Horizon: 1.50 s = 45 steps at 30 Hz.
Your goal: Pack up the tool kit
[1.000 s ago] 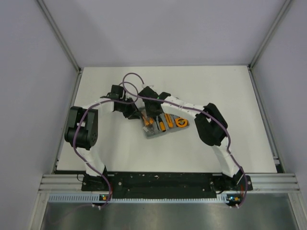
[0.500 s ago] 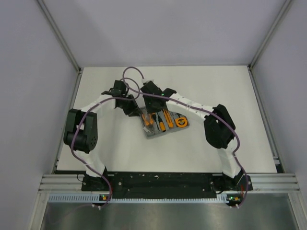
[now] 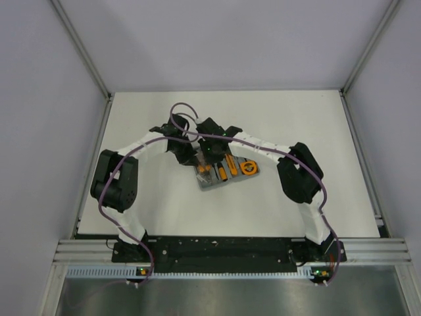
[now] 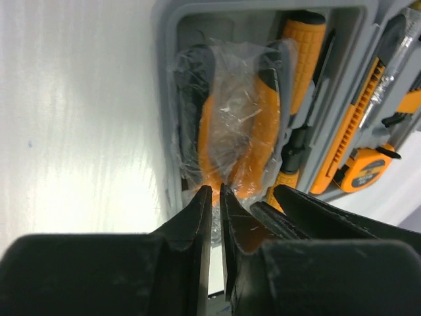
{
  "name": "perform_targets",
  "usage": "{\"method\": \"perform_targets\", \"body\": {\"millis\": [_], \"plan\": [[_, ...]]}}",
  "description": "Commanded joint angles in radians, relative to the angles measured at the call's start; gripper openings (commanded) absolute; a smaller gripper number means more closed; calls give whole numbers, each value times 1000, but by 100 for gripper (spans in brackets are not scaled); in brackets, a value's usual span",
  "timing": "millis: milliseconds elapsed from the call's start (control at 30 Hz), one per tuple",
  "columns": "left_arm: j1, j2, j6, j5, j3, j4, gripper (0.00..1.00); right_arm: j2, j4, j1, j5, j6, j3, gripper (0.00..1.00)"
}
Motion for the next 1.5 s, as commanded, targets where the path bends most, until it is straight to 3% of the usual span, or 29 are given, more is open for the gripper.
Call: {"method": "perform_targets", "body": {"millis": [0,433,733,1233,1467], "plan": [[-1,-12,-23,-78,28,-27,14,-28,44,-27,-37,-1,-15,21],[-1,16,-11,-129,61,-42,18,9,123,-56,-214,60,-52,16],[-1,37,17,-140,58,-58,33,21,147,-79,-266,98,-87,16],[-1,-27,15,-172,103,-64,22,-74,149,-80,-137,60,-60,18],[0,2,6,-142,100,-41,15,-45,150,-80,-132,37,-28,18]]}}
